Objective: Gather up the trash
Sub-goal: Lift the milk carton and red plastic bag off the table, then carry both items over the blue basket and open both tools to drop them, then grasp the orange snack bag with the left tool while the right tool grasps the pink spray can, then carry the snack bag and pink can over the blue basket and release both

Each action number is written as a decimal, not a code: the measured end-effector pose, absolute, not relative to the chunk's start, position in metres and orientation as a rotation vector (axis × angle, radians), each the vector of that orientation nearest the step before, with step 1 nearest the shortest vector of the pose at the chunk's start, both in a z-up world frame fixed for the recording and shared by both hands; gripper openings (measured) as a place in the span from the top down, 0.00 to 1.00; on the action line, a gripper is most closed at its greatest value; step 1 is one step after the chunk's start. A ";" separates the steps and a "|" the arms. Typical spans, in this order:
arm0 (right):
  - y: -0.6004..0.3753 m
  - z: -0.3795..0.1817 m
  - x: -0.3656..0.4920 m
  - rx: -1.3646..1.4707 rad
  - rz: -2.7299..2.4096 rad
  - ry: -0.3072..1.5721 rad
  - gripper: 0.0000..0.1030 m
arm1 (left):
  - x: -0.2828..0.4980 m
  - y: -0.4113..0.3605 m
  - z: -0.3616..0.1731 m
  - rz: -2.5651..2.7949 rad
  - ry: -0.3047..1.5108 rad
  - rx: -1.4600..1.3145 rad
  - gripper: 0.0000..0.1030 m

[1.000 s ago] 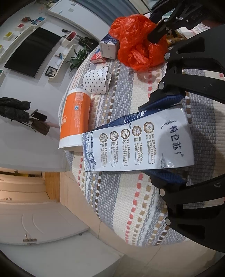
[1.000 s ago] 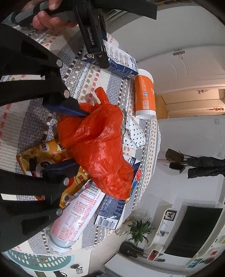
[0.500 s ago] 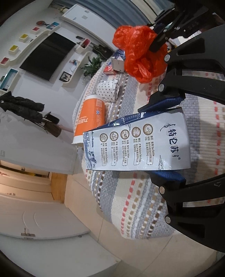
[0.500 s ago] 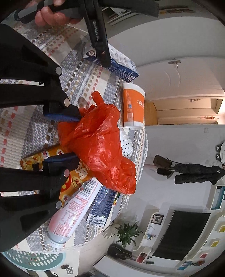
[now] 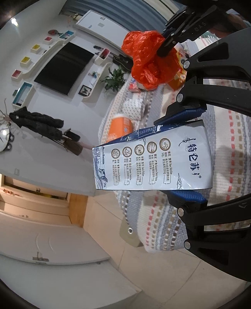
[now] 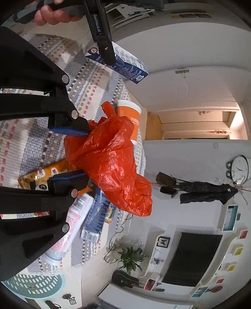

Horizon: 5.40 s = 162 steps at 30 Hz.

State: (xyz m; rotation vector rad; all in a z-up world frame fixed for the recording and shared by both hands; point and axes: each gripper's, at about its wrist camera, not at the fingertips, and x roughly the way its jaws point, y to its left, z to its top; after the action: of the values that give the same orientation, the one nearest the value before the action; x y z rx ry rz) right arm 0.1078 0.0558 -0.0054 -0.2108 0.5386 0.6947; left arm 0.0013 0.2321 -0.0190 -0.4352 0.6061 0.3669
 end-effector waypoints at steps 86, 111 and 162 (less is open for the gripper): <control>-0.251 -0.038 0.174 0.200 0.089 0.746 0.54 | 0.135 -0.032 -0.026 -0.242 0.714 -0.154 0.30; -0.091 -0.053 0.243 0.015 0.516 0.847 0.54 | 0.136 0.019 -0.097 0.127 0.874 -0.009 0.40; 0.041 -0.076 0.176 -0.140 0.779 0.980 0.57 | 0.065 0.162 -0.071 0.023 0.715 -0.411 0.99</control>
State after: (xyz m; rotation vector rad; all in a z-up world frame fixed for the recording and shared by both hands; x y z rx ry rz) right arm 0.1759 0.0409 -0.0758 -0.1398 0.9796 0.7794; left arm 0.0649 0.1621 -0.0712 -0.4113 0.7148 0.0227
